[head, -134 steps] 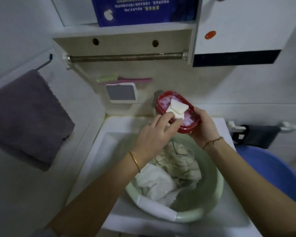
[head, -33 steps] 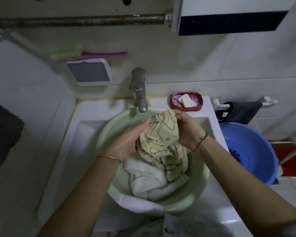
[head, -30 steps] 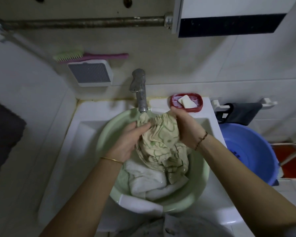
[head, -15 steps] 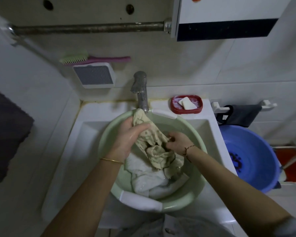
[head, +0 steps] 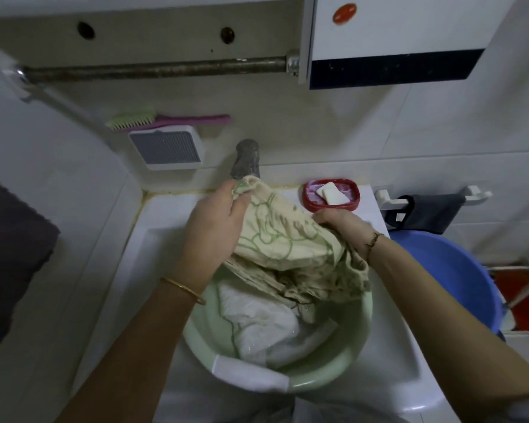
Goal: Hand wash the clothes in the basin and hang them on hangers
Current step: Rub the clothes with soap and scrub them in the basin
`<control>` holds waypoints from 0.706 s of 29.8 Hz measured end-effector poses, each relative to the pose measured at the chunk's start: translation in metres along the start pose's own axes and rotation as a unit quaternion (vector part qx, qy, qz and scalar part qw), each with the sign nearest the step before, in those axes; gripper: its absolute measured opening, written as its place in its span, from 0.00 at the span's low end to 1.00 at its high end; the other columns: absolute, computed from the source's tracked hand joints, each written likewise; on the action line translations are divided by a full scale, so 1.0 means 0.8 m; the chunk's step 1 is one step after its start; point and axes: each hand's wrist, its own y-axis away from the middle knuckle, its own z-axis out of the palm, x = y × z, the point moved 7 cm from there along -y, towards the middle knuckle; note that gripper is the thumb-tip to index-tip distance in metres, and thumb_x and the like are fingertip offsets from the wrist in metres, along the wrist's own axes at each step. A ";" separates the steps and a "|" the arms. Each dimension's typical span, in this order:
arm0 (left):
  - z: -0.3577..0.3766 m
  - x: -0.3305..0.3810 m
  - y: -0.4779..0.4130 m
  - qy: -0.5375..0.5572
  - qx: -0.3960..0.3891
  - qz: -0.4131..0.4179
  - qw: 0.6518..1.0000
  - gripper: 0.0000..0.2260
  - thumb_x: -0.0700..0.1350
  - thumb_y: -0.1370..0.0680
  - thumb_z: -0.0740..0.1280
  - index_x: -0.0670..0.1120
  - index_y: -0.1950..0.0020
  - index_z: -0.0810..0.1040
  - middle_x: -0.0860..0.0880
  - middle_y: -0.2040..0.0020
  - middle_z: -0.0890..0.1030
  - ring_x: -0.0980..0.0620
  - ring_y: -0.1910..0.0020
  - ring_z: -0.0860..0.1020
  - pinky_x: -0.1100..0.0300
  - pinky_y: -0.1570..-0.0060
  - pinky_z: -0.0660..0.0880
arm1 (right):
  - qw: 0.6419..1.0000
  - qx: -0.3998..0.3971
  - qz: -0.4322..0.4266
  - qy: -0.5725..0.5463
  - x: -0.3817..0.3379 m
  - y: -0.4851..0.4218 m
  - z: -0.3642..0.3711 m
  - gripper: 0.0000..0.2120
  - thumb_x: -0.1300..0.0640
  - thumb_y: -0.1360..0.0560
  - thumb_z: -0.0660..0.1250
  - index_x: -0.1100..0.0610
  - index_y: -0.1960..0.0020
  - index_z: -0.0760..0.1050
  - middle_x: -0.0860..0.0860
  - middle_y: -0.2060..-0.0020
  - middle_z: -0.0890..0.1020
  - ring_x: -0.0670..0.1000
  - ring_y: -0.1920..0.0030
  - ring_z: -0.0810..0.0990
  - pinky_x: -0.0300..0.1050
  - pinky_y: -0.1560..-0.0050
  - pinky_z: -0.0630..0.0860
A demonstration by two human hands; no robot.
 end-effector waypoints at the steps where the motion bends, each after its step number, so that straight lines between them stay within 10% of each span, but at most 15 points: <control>1: 0.010 -0.003 -0.002 0.032 -0.040 -0.020 0.998 0.09 0.51 0.19 0.58 0.49 0.46 0.76 0.52 0.57 0.76 0.52 0.56 0.73 0.61 0.60 0.63 | 1.000 -0.009 -0.016 0.022 -0.003 0.001 0.002 0.08 0.57 0.25 0.64 0.62 0.55 0.78 0.53 0.61 0.79 0.51 0.58 0.76 0.43 0.55 0.71; 6: 0.080 -0.040 0.009 0.144 -0.168 -0.116 0.968 0.18 0.61 0.23 0.58 0.49 0.49 0.79 0.46 0.51 0.83 0.47 0.49 0.80 0.53 0.44 0.74 | 0.974 -0.015 -0.073 0.215 0.027 -0.015 0.021 0.08 0.55 0.21 0.61 0.57 0.50 0.77 0.52 0.51 0.78 0.52 0.48 0.75 0.45 0.46 0.69; 14: 0.119 -0.051 0.010 0.155 -0.165 -0.164 0.960 0.11 0.50 0.19 0.59 0.45 0.48 0.77 0.48 0.56 0.80 0.52 0.55 0.76 0.64 0.58 0.66 | 0.877 -0.081 -0.097 0.463 0.045 -0.037 0.035 0.09 0.55 0.22 0.61 0.59 0.48 0.74 0.53 0.52 0.77 0.53 0.51 0.74 0.42 0.51 0.68; 21: 0.130 -0.063 -0.003 0.117 -0.173 -0.147 0.967 0.12 0.50 0.19 0.60 0.44 0.48 0.78 0.47 0.53 0.80 0.51 0.52 0.77 0.64 0.56 0.65 | 0.885 0.075 -0.098 0.449 0.007 -0.085 -0.018 0.09 0.61 0.22 0.60 0.60 0.49 0.79 0.54 0.55 0.79 0.53 0.54 0.76 0.41 0.48 0.71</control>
